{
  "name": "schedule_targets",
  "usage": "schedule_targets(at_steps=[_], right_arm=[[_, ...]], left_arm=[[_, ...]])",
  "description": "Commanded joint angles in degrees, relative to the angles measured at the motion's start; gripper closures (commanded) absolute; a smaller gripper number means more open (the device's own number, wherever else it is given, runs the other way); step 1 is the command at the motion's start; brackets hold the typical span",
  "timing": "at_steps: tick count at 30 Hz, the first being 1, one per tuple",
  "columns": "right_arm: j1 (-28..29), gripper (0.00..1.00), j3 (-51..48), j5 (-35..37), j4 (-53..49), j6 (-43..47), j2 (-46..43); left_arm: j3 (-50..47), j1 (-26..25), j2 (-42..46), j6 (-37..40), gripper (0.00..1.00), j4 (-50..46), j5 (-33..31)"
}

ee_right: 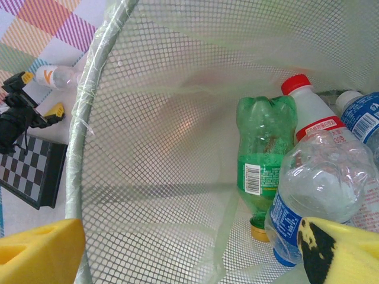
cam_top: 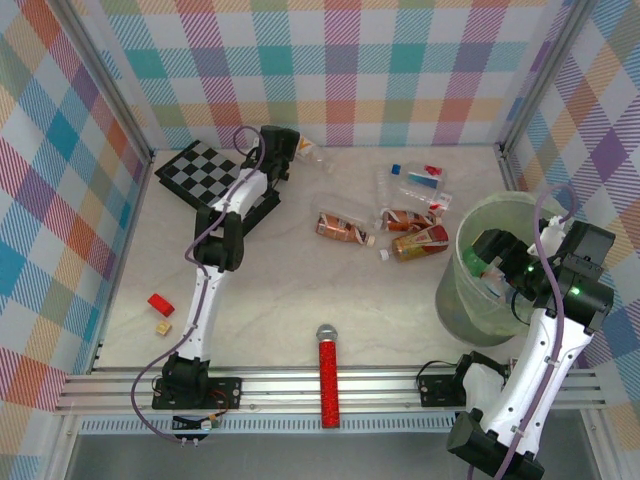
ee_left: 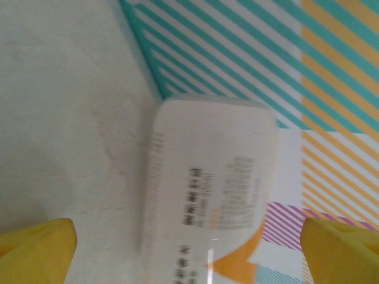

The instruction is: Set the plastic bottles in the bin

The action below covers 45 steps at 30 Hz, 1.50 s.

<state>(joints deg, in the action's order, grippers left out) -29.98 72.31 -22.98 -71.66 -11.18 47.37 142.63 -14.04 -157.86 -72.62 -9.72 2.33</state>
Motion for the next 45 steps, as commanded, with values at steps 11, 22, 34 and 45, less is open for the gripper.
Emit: schedule_targets(at_steps=[11,22,34,45], right_arm=[[-0.2,0.08,-1.6,0.4,2.9,-0.8,-1.1],[-0.2,0.08,-1.9,0.6,3.3,-0.8,-1.0],[-0.2,0.09,-1.2,-0.2,2.7,-0.9,-1.1],[-0.2,0.08,5.2,-8.7,2.3,-2.6,-0.7]], left_arm=[[-1.1,-1.7,-3.8,-1.7,0.04,-2.0,5.8],[-1.1,-2.1,-5.9,-3.2,0.24,-1.8,5.3],[-8.1,-2.0,-0.5,-1.1,0.43,1.3,5.4],[-20.7,-1.9,13.7,4.2,0.45,9.0,9.4]])
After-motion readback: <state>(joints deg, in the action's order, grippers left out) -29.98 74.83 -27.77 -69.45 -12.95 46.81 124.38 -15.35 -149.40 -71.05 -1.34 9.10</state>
